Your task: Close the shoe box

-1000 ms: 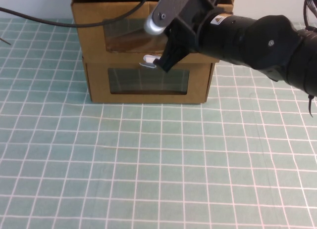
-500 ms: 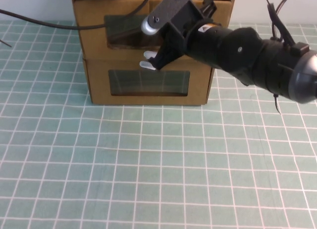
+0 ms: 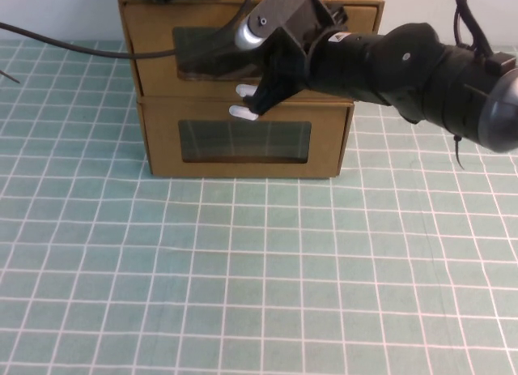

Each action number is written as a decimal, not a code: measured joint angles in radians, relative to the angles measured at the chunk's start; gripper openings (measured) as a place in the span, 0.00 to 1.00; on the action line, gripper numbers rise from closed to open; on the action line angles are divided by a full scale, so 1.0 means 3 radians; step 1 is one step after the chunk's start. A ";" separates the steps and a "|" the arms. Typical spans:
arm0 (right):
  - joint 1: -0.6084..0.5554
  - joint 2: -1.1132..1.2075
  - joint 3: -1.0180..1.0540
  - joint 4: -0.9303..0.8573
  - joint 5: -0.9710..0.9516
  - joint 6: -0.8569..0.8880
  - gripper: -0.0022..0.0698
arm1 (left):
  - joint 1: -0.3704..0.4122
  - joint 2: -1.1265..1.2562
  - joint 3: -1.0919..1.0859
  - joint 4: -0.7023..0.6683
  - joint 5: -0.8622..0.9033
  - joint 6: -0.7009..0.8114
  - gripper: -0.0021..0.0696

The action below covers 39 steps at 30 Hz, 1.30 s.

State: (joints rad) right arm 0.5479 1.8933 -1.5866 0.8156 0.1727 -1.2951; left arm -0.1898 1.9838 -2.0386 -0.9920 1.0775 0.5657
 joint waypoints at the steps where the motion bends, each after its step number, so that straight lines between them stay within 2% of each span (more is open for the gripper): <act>1: 0.0001 -0.0027 0.0000 0.0000 0.0110 -0.0007 0.01 | 0.0006 0.0000 0.0000 0.0000 0.0026 0.0008 0.02; 6: 0.0001 -0.0340 0.0000 -0.0015 0.0715 -0.0027 0.01 | 0.0067 -0.0114 0.0000 0.0030 0.0145 0.0069 0.02; 11: -0.0128 -0.0778 0.0000 -0.0022 0.0841 0.0297 0.01 | 0.0267 -0.0451 0.0000 0.0030 0.0179 0.0106 0.02; 18: -0.0789 -0.1411 -0.0005 -0.0022 0.1410 0.1213 0.01 | 0.0442 -0.1028 0.0006 0.0030 0.0500 0.0144 0.02; 24: -0.1356 -0.1933 0.0103 0.0016 0.2109 0.1441 0.01 | 0.0442 -0.1577 0.0303 0.0024 0.0578 0.0179 0.02; 29: -0.1531 -0.2580 0.0706 0.0053 0.1915 0.1455 0.01 | 0.0442 -0.2052 0.0818 0.0024 0.0578 0.0223 0.02; 34: -0.1558 -0.3484 0.1643 0.0100 0.1294 0.1594 0.01 | 0.0442 -0.2652 0.1548 0.0029 0.0556 0.0230 0.02; 39: -0.1558 -0.4427 0.2494 0.0124 0.0751 0.1634 0.01 | 0.0442 -0.3381 0.2367 0.0029 0.0267 0.0230 0.02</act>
State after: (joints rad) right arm 0.0805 0.5653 -0.8383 0.8528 0.3979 -0.8051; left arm -0.0574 0.9694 -1.3286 -0.9832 1.1575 0.6347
